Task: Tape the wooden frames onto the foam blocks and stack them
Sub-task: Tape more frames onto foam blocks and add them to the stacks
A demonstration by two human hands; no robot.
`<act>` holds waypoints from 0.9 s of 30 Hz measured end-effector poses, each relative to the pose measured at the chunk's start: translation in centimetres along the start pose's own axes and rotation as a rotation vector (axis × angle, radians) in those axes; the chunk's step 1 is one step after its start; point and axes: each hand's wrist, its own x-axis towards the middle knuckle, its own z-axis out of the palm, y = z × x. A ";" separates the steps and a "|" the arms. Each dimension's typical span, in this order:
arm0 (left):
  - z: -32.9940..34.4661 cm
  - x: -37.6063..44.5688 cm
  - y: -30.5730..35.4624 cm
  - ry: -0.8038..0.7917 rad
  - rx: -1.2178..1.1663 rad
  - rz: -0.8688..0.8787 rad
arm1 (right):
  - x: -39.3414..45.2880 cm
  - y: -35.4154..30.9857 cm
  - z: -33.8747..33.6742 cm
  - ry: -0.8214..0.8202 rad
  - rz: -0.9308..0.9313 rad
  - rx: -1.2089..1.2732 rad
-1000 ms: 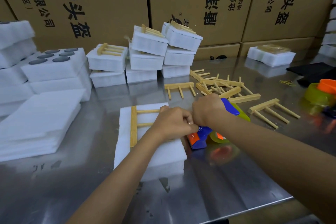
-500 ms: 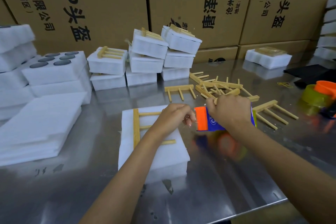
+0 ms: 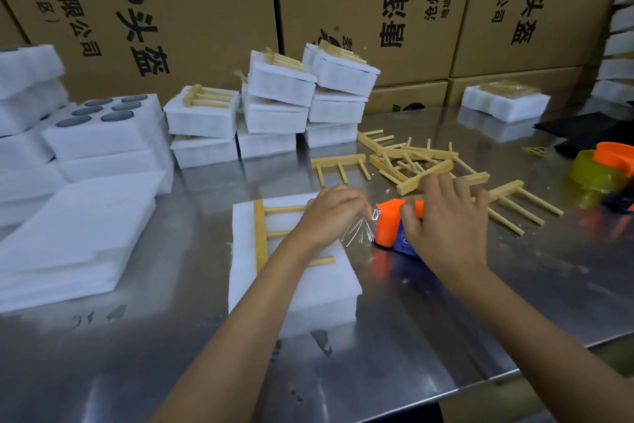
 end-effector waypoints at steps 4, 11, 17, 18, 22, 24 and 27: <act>-0.1 0.1 -0.1 -0.004 0.006 0.005 | -1.4 -3.1 -1.4 -0.091 0.029 0.481; -0.1 0.1 -0.1 -0.018 0.055 -0.001 | -1.7 -4.1 -1.2 -0.286 0.264 1.021; 0.1 0.1 -0.2 -0.010 0.100 0.006 | -1.3 -4.1 -1.5 -0.254 0.229 1.012; 0.2 0.2 -0.4 0.000 0.103 0.003 | -1.2 -4.2 -1.5 -0.255 0.221 1.000; 0.6 0.8 -0.9 0.055 0.193 0.007 | -0.8 -4.5 -1.7 -0.249 0.126 0.862; 0.6 0.9 -0.9 0.060 0.225 -0.021 | -0.8 -4.9 -1.8 -0.261 0.064 0.730; 0.5 1.0 -1.1 0.106 0.197 -0.028 | -0.9 -5.2 -1.9 -0.287 0.004 0.566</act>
